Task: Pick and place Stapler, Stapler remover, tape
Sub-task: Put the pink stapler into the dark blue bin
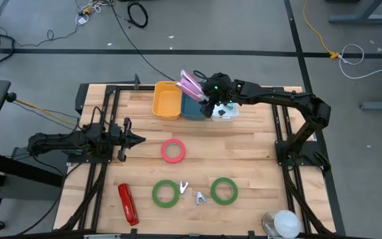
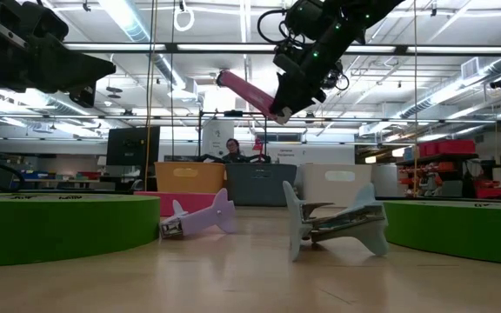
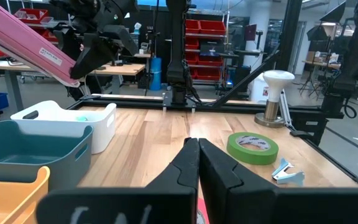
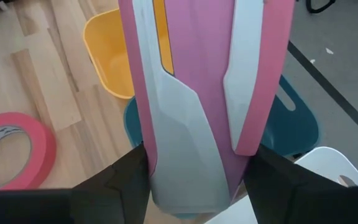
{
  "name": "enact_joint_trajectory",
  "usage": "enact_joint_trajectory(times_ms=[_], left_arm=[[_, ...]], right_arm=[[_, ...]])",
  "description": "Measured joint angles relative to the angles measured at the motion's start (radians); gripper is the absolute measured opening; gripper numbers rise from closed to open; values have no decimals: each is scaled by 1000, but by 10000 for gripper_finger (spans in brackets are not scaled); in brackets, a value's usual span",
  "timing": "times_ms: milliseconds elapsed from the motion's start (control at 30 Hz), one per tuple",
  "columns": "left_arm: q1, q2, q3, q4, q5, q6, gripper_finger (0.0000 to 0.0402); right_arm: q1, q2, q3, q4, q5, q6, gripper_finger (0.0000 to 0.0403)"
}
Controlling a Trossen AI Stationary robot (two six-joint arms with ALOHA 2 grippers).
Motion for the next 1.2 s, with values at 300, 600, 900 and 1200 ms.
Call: enact_joint_trajectory(times_ms=[300,600,900,1200], left_arm=[[0,0,0,0,0,0,10],[0,0,0,0,0,0,10],[0,0,0,0,0,0,10],[0,0,0,0,0,0,10]], right_arm=[[-2,0,0,15,0,13,215],[-6,0,0,16,0,265,215],[-6,3,0,17,17,374,215],[-9,102,-2,14,16,452,215]])
